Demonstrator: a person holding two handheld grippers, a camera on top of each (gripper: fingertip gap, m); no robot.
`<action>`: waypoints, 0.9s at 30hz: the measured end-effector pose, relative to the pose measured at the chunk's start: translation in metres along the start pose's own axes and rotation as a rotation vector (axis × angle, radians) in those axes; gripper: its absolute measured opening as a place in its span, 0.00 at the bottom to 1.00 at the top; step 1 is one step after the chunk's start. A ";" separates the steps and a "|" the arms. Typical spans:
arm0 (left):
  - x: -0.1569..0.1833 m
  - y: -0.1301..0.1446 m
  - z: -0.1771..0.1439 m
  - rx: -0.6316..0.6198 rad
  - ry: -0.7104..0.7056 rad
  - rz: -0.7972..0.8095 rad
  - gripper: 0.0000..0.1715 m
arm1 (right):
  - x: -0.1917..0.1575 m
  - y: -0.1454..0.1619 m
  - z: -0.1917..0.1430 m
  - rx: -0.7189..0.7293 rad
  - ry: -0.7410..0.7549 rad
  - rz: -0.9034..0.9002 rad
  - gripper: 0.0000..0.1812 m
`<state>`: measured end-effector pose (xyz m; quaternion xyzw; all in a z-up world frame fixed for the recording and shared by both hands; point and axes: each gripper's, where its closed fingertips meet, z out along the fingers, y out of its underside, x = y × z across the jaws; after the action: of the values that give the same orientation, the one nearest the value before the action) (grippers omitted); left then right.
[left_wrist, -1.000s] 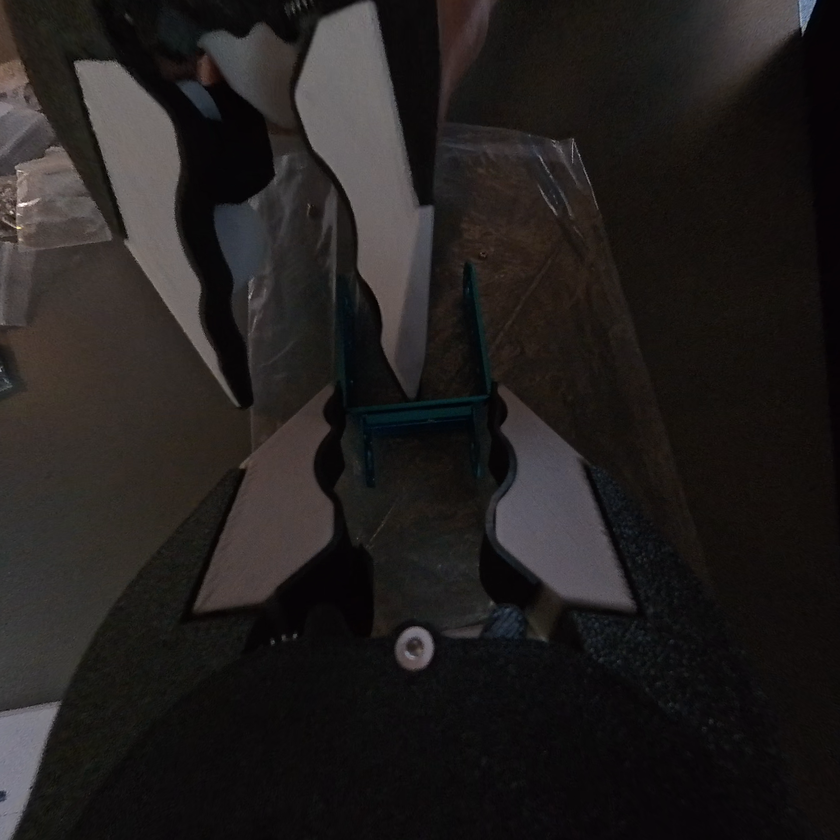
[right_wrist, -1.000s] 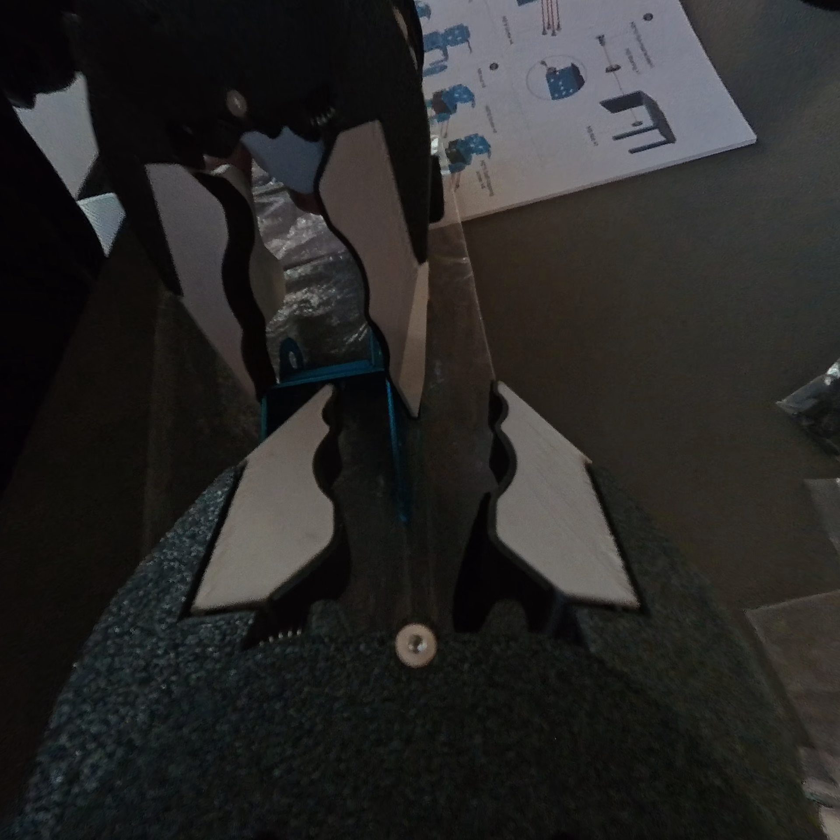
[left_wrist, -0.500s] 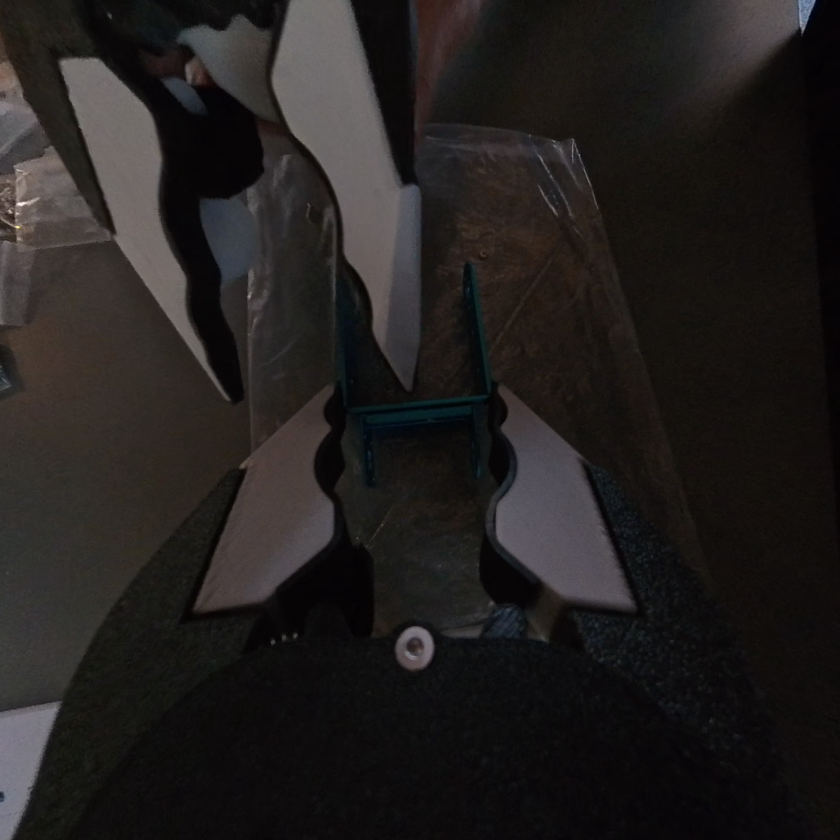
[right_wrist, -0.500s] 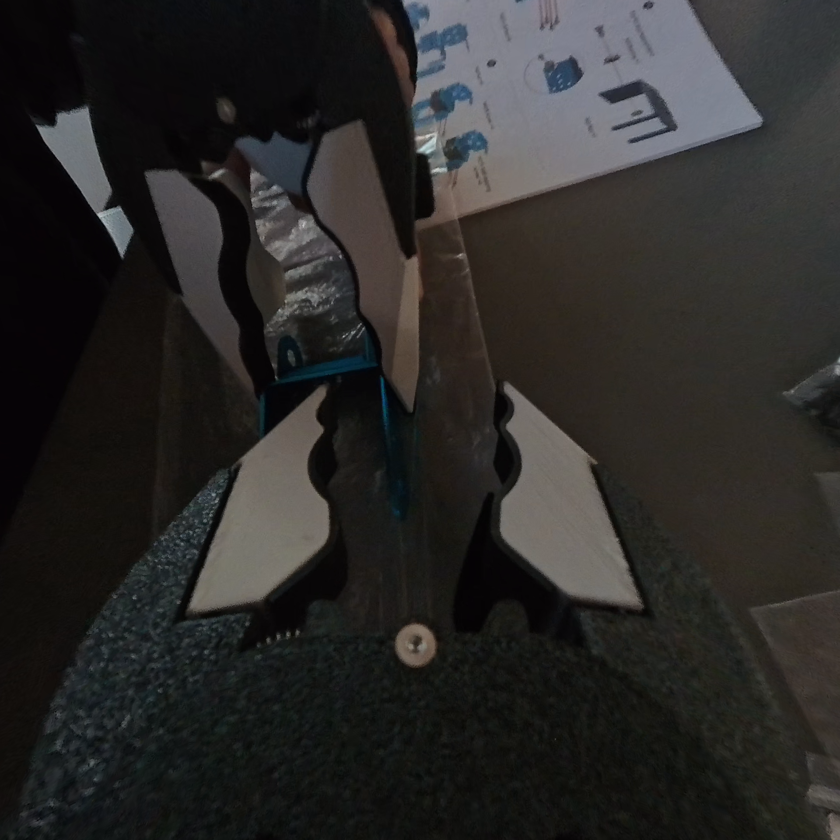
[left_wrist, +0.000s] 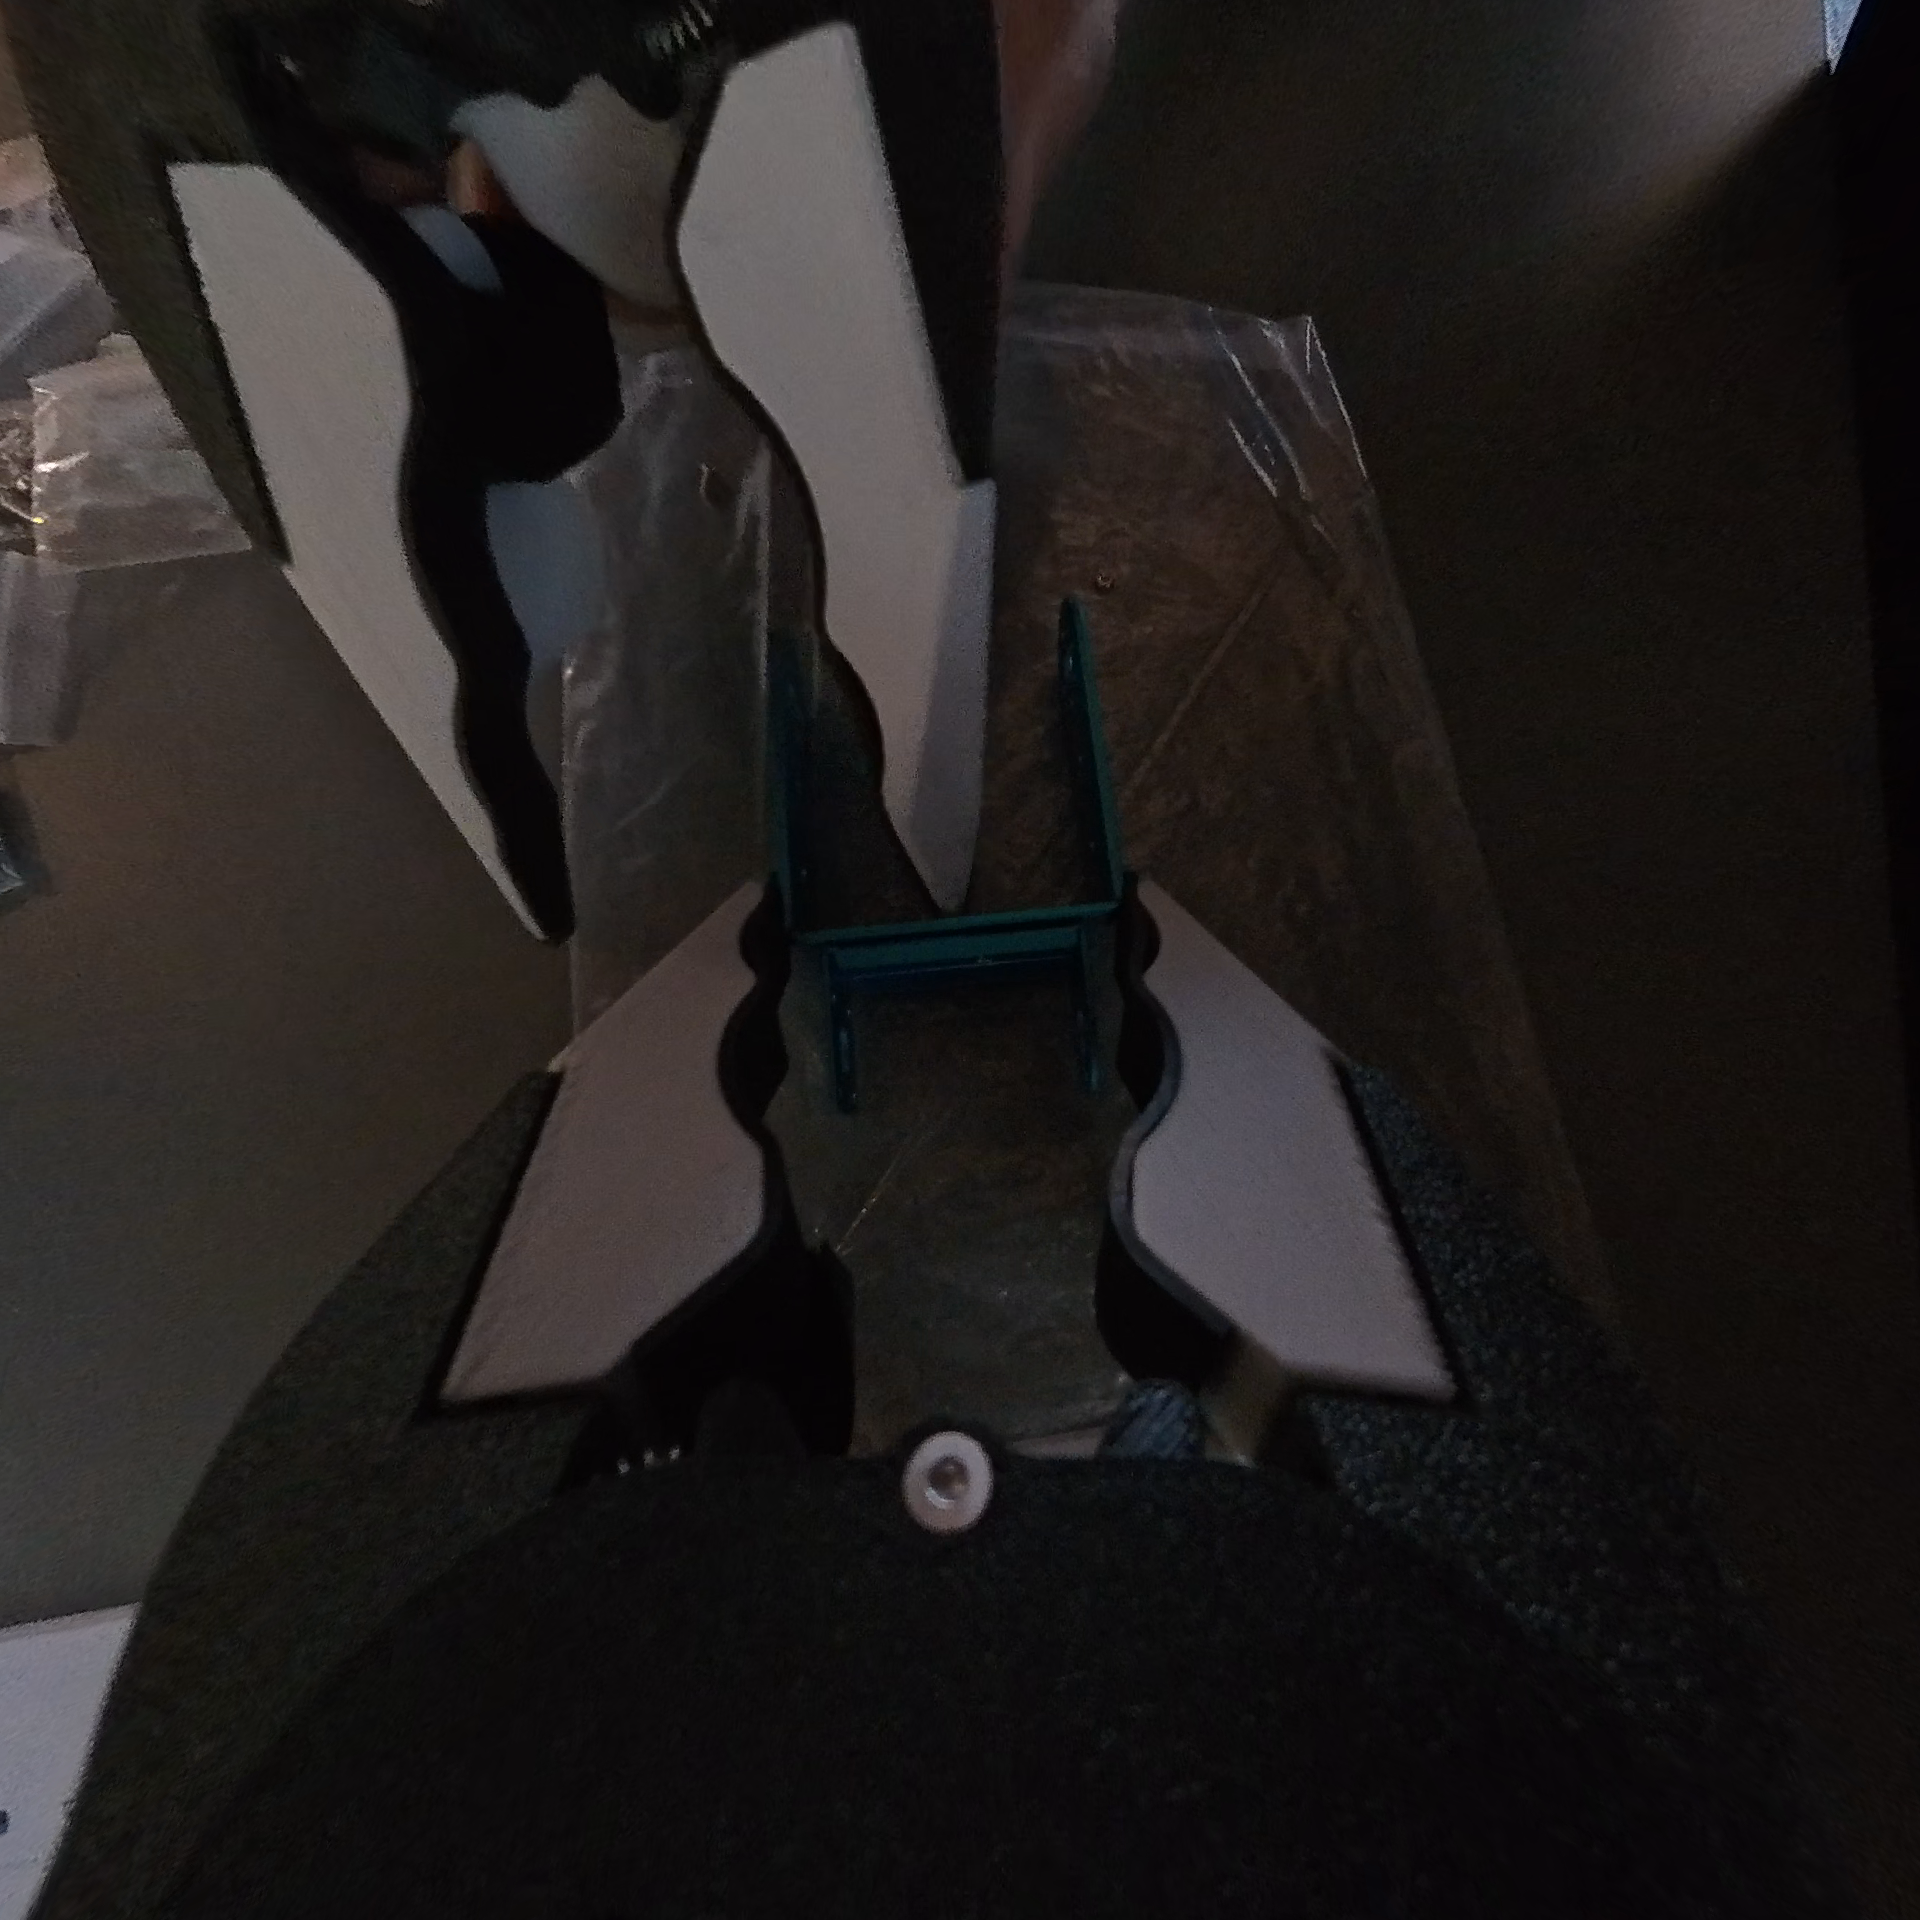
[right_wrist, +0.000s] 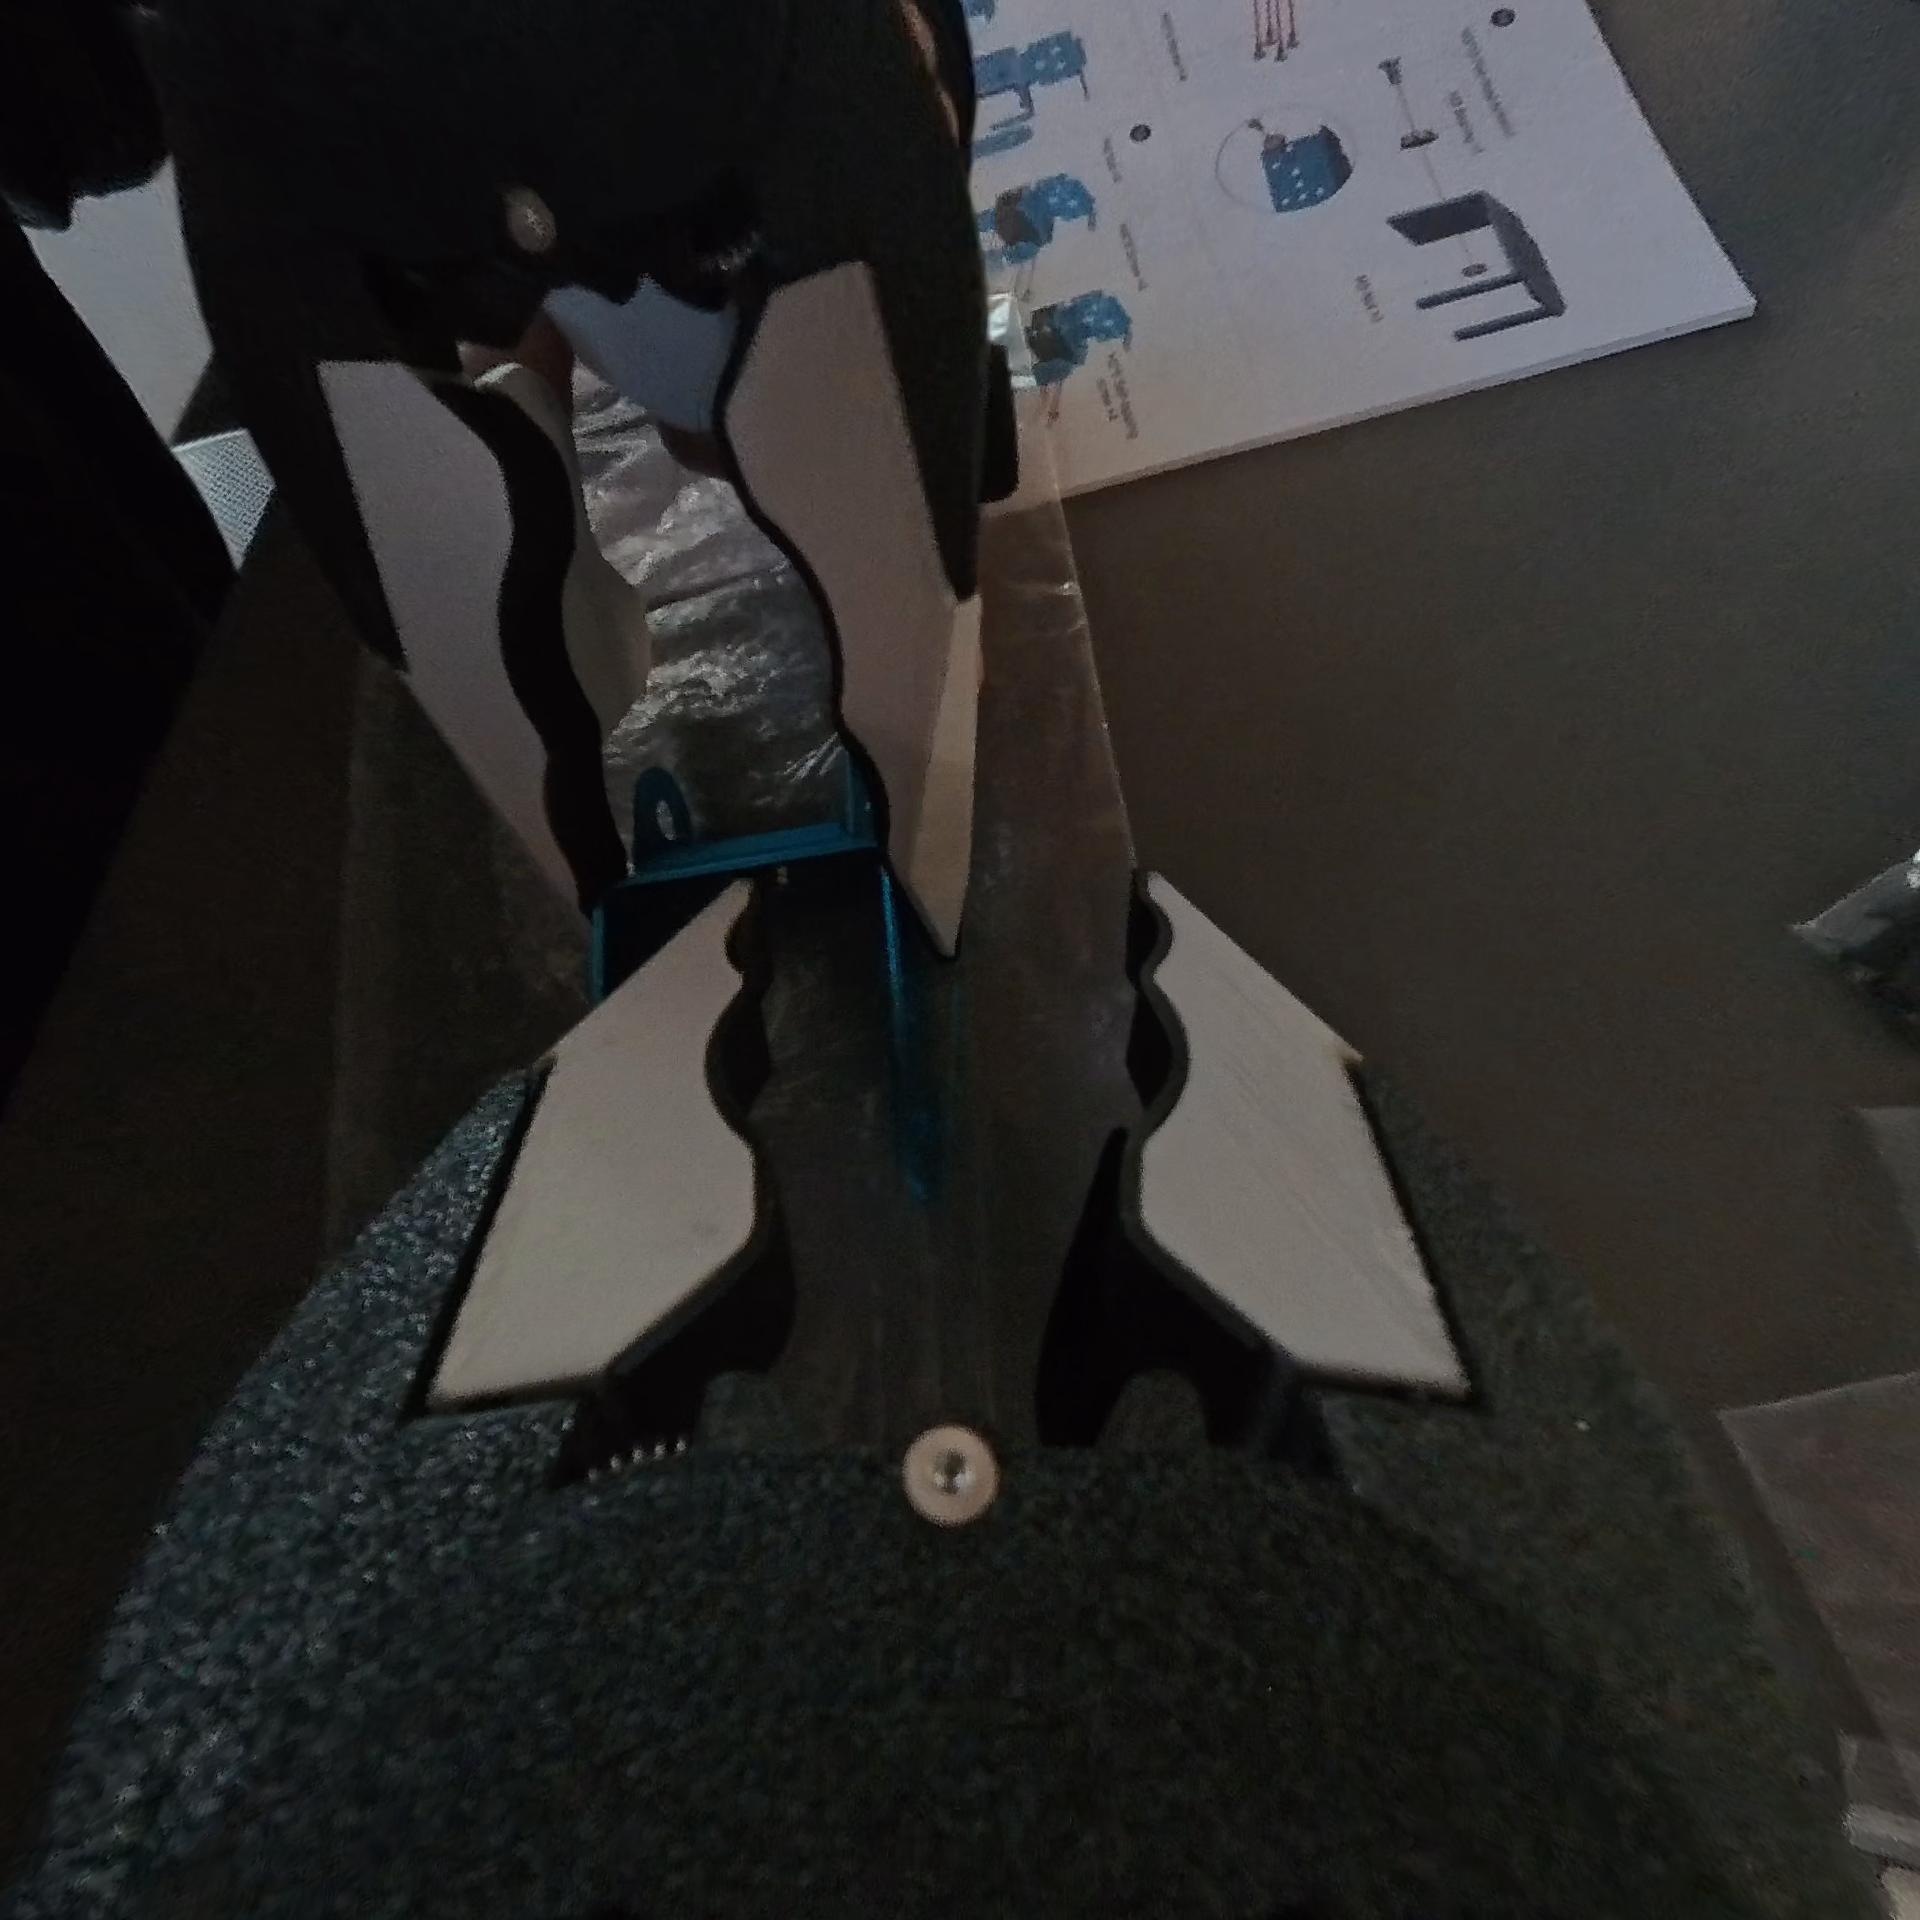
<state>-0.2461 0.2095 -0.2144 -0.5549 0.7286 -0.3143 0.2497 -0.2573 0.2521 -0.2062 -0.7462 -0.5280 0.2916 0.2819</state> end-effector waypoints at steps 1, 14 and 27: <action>0.000 0.000 0.000 0.000 0.001 0.000 0.37 | 0.001 0.000 0.000 0.000 0.005 0.002 0.39; 0.001 0.000 0.000 0.000 0.001 0.000 0.38 | 0.004 -0.001 -0.001 0.010 -0.004 0.039 0.39; 0.001 0.000 0.000 0.000 0.002 0.001 0.37 | 0.006 -0.003 -0.004 0.032 -0.009 0.054 0.41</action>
<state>-0.2463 0.2087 -0.2147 -0.5542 0.7293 -0.3146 0.2491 -0.2542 0.2584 -0.2019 -0.7543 -0.5042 0.3106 0.2835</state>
